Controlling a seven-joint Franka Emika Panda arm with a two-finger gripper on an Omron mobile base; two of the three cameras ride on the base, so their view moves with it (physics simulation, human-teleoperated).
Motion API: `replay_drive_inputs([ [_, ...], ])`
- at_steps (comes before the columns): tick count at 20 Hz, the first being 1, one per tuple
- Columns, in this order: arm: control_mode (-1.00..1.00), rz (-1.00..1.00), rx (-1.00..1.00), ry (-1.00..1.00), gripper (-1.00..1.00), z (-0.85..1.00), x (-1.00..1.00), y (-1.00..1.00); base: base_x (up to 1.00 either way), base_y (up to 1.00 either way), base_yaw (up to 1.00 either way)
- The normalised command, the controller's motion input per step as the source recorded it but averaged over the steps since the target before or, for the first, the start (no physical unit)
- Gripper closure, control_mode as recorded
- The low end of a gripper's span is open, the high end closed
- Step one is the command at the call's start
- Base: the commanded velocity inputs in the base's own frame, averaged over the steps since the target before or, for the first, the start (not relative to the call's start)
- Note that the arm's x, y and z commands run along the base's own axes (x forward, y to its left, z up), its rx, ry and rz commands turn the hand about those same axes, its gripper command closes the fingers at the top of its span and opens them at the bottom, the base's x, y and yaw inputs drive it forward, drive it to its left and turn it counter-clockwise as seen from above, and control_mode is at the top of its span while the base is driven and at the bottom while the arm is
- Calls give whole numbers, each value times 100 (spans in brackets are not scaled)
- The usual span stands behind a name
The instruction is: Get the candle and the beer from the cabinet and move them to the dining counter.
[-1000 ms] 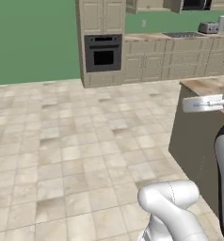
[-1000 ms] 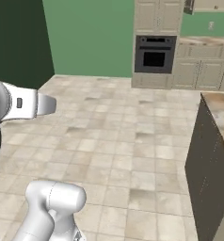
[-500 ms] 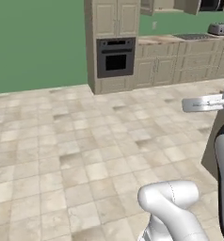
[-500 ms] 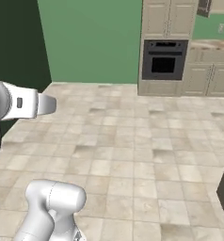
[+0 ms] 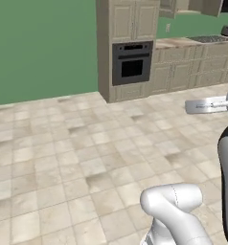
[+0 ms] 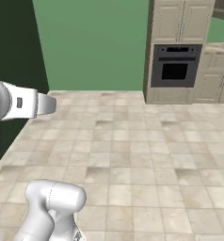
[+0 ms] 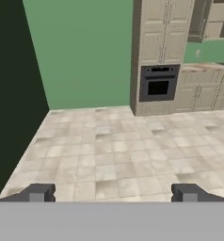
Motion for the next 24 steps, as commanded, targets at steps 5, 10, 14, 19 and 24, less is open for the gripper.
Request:
replay_drive_inputs([
  [5, 100, 0, 0, 0, -100, 0, 0, 0, 100, 100, -20],
  [10, 100, 0, 0, 0, -100, 0, 0, 0, 100, 86, -16],
  [14, 100, 0, 0, 0, -100, 0, 0, 0, 100, 67, -13],
  [19, 100, 0, 0, 0, -100, 0, 0, 0, 100, 17, -2],
  [24, 100, 0, 0, 0, -100, 0, 0, 0, 100, -53, -14],
])
